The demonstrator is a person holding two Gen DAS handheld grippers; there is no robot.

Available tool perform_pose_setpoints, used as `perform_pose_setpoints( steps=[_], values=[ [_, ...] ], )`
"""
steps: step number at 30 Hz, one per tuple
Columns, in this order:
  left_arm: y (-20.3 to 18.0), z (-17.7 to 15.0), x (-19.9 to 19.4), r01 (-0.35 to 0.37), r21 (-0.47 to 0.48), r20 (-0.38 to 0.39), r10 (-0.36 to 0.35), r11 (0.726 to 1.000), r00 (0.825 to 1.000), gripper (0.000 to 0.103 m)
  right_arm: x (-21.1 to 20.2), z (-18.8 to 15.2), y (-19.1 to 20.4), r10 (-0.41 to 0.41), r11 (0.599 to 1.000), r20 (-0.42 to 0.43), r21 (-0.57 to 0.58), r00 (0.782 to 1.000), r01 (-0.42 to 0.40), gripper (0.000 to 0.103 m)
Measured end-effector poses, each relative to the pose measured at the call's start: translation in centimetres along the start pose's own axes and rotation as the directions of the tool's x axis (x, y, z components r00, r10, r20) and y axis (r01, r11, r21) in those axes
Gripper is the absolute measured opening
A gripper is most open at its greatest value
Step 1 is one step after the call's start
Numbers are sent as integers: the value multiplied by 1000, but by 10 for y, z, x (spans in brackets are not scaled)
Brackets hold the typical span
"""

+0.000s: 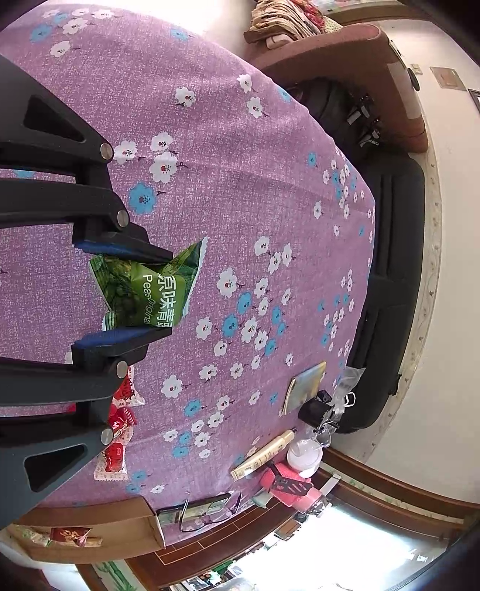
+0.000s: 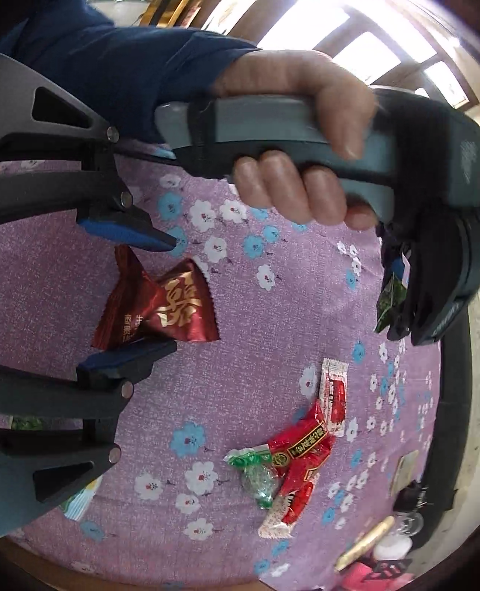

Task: Organize snacks
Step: 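Grasp the red snack bag with the right gripper while left holds peas packet, then carry the red bag with the right gripper over the cardboard box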

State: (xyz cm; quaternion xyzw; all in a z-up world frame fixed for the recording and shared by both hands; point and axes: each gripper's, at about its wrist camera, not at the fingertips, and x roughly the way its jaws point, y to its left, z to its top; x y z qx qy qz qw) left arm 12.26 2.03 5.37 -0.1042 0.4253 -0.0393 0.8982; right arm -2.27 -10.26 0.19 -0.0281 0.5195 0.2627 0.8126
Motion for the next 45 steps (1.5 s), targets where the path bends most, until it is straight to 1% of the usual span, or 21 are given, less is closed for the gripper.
perform_pose_setpoints(
  steps=[1,2,3,5,8,10,11,13,14,17,18,20,22,25,26,30,33,35,38,45],
  values=[
    [0,0,0,-1,1,0,1,1000,1000,33,-1,-1,-1,-8,1000,5,1,1000,8,40],
    [0,0,0,0,2,-1,0,1000,1000,33,-3,0,-2,-11,1000,10,4,1000,11,28],
    [0,0,0,1,2,-2,-1,1000,1000,33,-5,1,-4,-10,1000,17,11,1000,10,28],
    [0,0,1,0,1,-3,0,1000,1000,33,-14,6,-13,-20,999,61,41,998,18,28],
    [-1,0,3,-1,3,-8,1,1000,1000,34,-27,19,-32,-36,993,124,113,992,22,28],
    [-2,-1,4,1,6,-10,-1,1000,1000,34,-34,31,-39,-91,987,188,146,978,64,28],
    [-4,-2,4,4,11,-10,-4,1000,1000,34,-39,36,-44,-130,982,224,163,966,95,28],
    [-7,-4,3,9,22,-8,-9,1000,1000,34,-45,42,-55,-183,972,278,197,943,131,28],
    [-9,-5,3,13,28,-6,-13,1000,1000,34,-48,45,-63,-211,964,298,219,931,148,28],
    [-17,-8,2,29,51,-5,-29,998,1000,33,-49,45,-83,-260,948,344,269,902,171,28],
    [-20,-9,1,41,56,-7,-41,998,999,33,-47,43,-88,-276,942,349,283,896,180,28],
    [-26,-12,1,68,67,-14,-68,995,998,33,-43,42,-97,-285,936,357,302,889,179,27],
    [-34,-17,0,100,86,-26,-98,991,995,33,-47,39,-101,-302,932,371,310,878,190,27],
    [-53,-26,-3,125,147,-29,-122,981,992,33,-56,34,-106,-315,926,402,329,860,186,27],
    [-61,-30,-5,131,176,-24,-129,976,991,33,-58,33,-107,-313,925,407,336,858,178,27],
    [-82,-43,-11,151,254,-17,-152,955,988,33,-60,31,-113,-294,925,408,350,864,150,27],
    [-91,-48,-13,164,287,-17,-167,944,986,33,-60,29,-119,-259,924,400,368,879,105,27],
    [-94,-50,-14,169,297,-17,-172,940,985,33,-58,28,-124,-238,920,389,383,890,78,27],
    [-94,-50,-13,176,295,-22,-177,939,984,33,-56,27,-127,-218,917,378,395,900,57,27],
    [-95,-51,-16,159,297,2,-167,941,986,33,-57,27,-126,-223,917,380,395,898,61,27]
  ],
)
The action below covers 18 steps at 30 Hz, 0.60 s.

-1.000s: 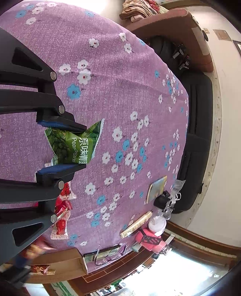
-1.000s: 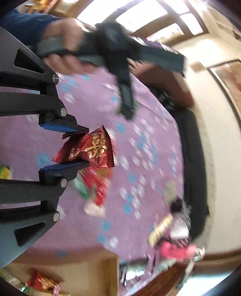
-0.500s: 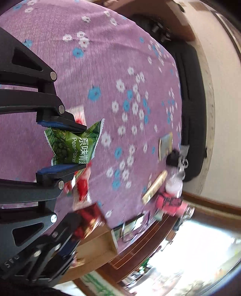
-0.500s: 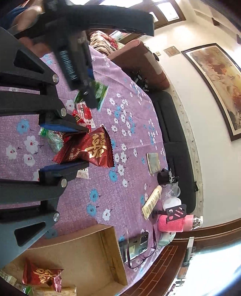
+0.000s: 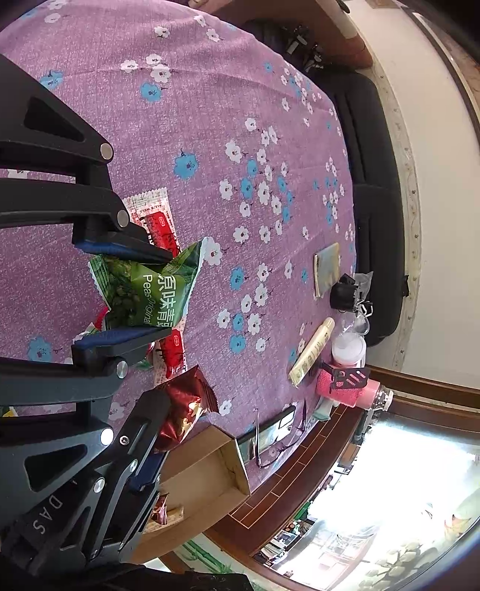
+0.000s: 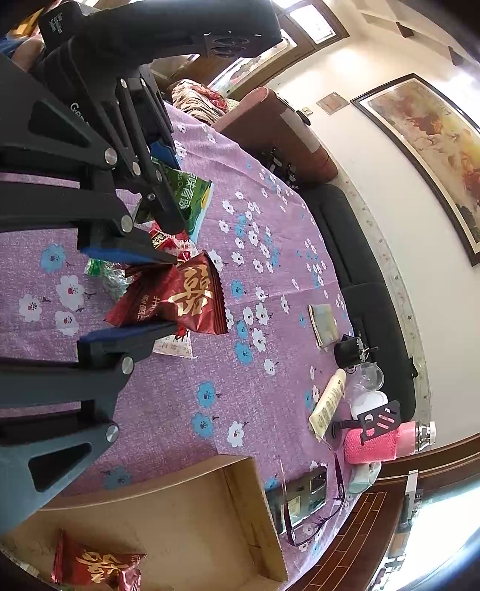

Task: Organize snacks
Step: 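Carry the red bag with the right gripper over the cardboard box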

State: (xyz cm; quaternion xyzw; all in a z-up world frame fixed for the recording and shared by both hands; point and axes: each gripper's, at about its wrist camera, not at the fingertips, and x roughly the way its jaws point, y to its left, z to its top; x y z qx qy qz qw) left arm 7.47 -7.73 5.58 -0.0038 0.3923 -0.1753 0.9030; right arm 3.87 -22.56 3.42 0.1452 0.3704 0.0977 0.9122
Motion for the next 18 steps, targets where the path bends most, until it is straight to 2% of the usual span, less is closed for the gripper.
perform_pose_setpoints(
  steps=[11,18],
  values=[
    [-2,-1,-10,-71,26,63,69,997,996,33,1,0,-2,-7,1000,-3,6,1000,7,27],
    [-8,-4,-14,-136,67,110,128,988,986,33,1,0,-1,-12,1000,3,-3,1000,12,27]
  ],
)
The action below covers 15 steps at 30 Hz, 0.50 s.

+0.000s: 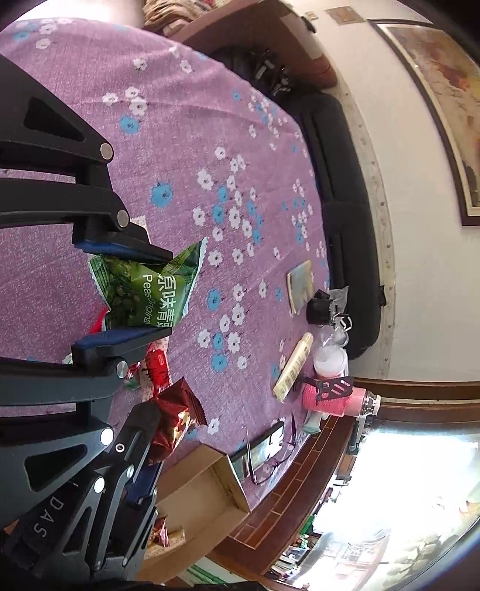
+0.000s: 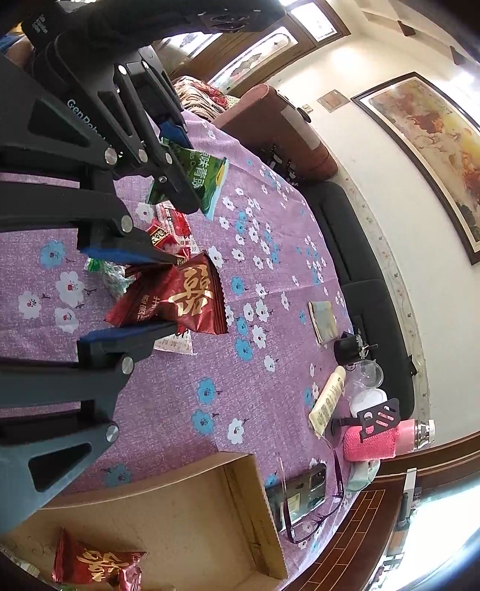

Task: Organize snacks
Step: 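Carry the red bag with the right gripper over the cardboard box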

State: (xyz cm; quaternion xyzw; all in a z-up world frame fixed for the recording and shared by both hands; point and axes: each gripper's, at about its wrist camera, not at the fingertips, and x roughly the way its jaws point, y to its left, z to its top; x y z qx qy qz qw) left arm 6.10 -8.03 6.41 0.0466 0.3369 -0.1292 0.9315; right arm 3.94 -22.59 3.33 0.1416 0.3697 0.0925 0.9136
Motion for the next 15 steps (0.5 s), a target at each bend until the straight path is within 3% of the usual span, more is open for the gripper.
perform_pose_setpoints(
  steps=[15],
  values=[
    [-2,0,-1,-12,16,12,12,1000,1000,34,-1,0,0,-8,1000,6,-3,1000,8,27]
  ],
)
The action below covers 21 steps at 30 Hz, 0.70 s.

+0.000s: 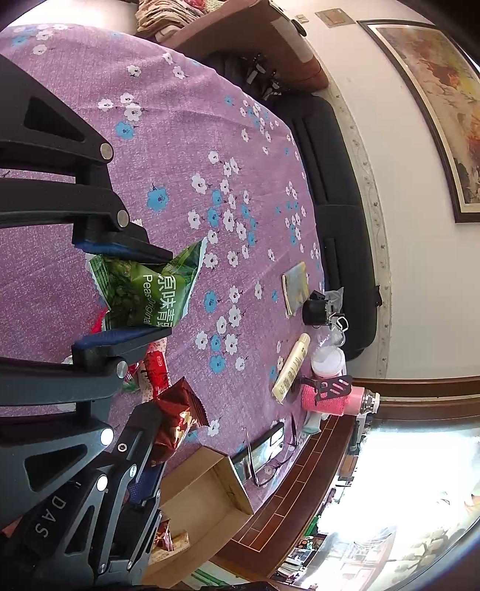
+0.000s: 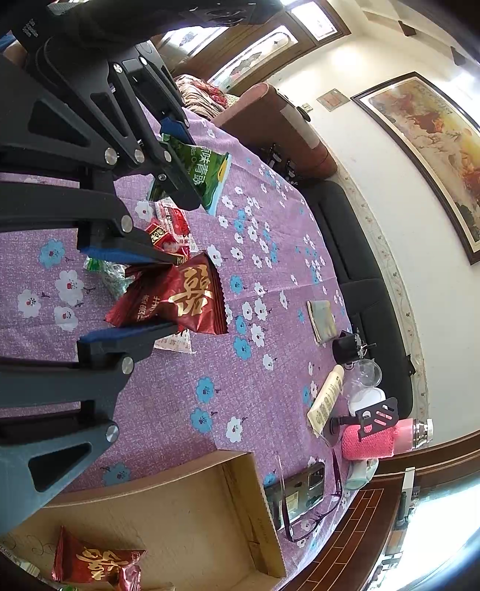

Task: Organize snacks
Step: 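Carry the red bag with the right gripper over the cardboard box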

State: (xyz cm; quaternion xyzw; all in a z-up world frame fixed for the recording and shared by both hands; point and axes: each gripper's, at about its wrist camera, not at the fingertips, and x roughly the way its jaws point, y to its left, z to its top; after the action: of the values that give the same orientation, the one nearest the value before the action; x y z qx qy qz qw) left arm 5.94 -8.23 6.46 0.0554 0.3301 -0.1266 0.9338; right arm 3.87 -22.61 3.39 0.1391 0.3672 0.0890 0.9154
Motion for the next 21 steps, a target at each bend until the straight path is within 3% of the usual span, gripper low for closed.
perform_pose_setpoints(
  steps=[7,12,21],
  values=[
    [-1,1,-2,16,-7,5,-16,1000,1000,33,1,2,-1,-35,999,11,5,999,35,27],
    [-2,1,-7,37,-1,21,-37,999,999,33,-4,5,-12,-58,995,7,87,998,57,27],
    [-10,2,-21,101,34,58,-103,994,993,33,-67,-3,-20,-86,987,82,140,993,74,27]
  ],
)
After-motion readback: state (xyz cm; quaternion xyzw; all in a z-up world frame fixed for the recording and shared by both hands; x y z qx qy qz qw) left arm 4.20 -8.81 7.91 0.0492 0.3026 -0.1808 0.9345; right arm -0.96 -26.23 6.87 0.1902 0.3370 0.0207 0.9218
